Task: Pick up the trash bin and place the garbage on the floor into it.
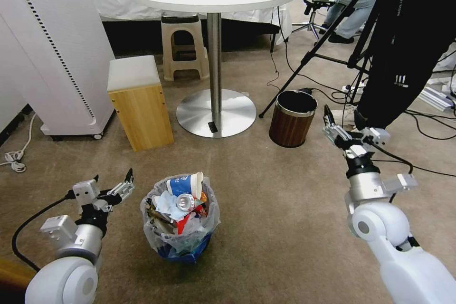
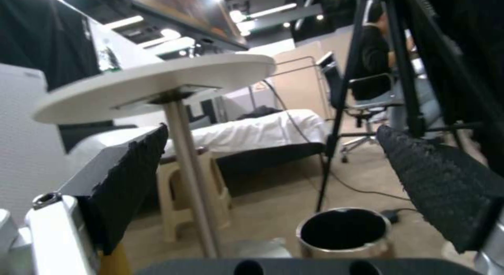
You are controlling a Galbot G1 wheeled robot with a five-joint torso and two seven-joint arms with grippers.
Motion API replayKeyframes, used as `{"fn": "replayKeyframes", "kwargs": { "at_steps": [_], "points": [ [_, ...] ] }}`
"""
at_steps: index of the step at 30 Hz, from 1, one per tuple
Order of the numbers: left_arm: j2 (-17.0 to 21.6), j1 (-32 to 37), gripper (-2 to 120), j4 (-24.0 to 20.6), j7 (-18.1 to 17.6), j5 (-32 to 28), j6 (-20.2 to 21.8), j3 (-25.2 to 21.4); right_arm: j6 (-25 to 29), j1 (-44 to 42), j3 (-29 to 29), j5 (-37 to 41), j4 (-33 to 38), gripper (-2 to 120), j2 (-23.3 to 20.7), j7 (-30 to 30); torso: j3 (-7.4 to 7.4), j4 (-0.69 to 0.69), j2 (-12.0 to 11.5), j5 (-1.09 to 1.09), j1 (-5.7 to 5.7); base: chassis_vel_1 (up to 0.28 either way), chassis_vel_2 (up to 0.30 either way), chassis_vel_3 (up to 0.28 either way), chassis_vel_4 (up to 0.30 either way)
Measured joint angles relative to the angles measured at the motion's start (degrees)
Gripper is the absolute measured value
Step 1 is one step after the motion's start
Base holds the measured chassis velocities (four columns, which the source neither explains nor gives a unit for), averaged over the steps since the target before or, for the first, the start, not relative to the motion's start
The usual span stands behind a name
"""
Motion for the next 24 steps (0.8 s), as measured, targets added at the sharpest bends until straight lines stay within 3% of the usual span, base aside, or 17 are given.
{"fn": "replayKeyframes", "kwargs": {
  "at_steps": [9, 24],
  "points": [
    [-1.94, 0.71, 100, -0.31, 0.49, 4.5, -1.85, 0.49, 1.58, -1.75, 2.08, -7.45, -2.73, 100, 4.45, 1.42, 0.0, 0.0, 0.0, 0.0, 0.0, 0.0, 0.0, 0.0, 0.0],
    [-4.02, 1.86, 100, 1.14, 0.77, 11.58, -6.06, 1.24, 6.17, -3.59, 6.55, -11.5, -5.45, 100, 12.32, 0.54, 0.0, 0.0, 0.0, 0.0, 0.0, 0.0, 0.0, 0.0, 0.0]
  ]
}}
